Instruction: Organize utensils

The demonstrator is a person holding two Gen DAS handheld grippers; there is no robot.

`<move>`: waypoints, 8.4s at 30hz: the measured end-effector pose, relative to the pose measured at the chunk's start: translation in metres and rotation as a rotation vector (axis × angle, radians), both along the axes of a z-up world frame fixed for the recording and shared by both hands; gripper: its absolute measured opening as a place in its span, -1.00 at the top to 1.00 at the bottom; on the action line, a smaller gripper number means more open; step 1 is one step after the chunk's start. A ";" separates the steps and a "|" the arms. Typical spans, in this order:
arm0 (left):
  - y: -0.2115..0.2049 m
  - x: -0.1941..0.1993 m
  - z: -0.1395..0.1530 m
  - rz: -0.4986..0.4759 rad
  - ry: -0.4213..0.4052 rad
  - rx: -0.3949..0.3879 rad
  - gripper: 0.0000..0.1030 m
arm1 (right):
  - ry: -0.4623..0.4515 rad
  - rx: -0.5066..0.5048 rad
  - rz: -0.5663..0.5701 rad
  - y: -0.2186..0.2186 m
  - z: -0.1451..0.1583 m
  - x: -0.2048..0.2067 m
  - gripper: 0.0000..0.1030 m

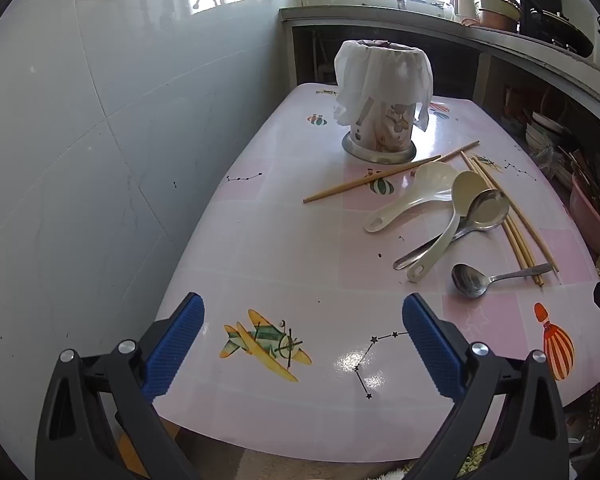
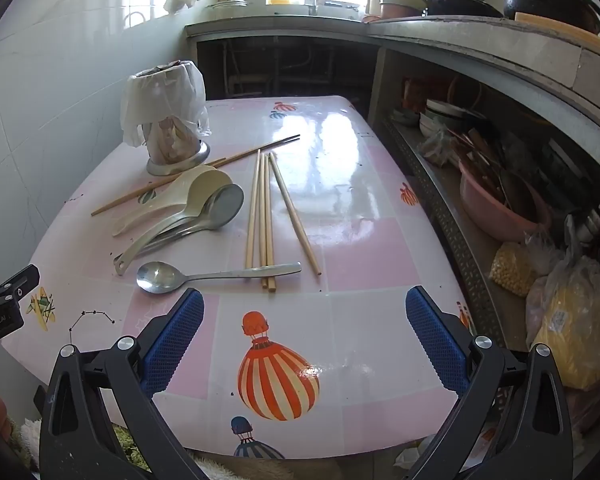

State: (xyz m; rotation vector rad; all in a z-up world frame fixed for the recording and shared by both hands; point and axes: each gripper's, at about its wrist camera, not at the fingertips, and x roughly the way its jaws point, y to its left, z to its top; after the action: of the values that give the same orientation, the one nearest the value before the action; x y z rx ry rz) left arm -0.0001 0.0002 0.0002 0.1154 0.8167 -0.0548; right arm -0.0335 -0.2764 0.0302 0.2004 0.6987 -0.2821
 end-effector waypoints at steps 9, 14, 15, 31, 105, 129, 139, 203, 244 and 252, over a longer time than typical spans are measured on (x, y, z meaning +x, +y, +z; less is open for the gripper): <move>-0.001 -0.001 0.000 -0.001 0.001 0.000 -0.89 | 0.000 -0.002 0.000 0.000 0.001 -0.001 -0.87; 0.000 0.000 0.000 0.000 0.006 -0.003 -0.89 | 0.000 -0.003 0.000 0.000 0.001 -0.002 -0.87; 0.000 0.000 0.000 -0.001 0.006 -0.003 -0.89 | 0.001 -0.002 0.000 0.000 0.001 -0.002 -0.87; -0.003 0.001 -0.001 -0.004 0.003 -0.001 -0.89 | -0.001 -0.003 0.002 0.000 0.004 -0.002 -0.87; 0.004 0.052 -0.011 -0.058 0.001 0.002 -0.89 | -0.061 -0.019 0.121 0.000 -0.007 0.037 -0.87; -0.018 0.093 -0.022 -0.377 -0.059 -0.286 -0.87 | 0.012 0.167 0.495 -0.017 0.004 0.178 -0.50; -0.071 0.126 0.012 -0.631 -0.044 -0.290 -0.19 | 0.022 0.342 0.420 -0.053 -0.016 0.182 -0.02; -0.168 0.190 -0.027 -1.065 0.266 -0.066 0.88 | 0.048 0.530 0.433 -0.077 -0.067 0.171 0.17; -0.035 0.158 0.069 -0.714 -0.104 -0.160 0.94 | 0.023 0.258 0.566 -0.035 -0.022 0.185 0.92; -0.017 0.155 0.117 -0.620 -0.231 -0.174 0.94 | -0.118 0.093 0.472 -0.038 0.035 0.161 0.98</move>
State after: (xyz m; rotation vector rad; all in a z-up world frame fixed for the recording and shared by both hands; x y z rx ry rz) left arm 0.1551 -0.0168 0.1168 0.2032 0.5180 -0.6839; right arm 0.1274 -0.3145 0.0656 0.1338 0.6222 0.2120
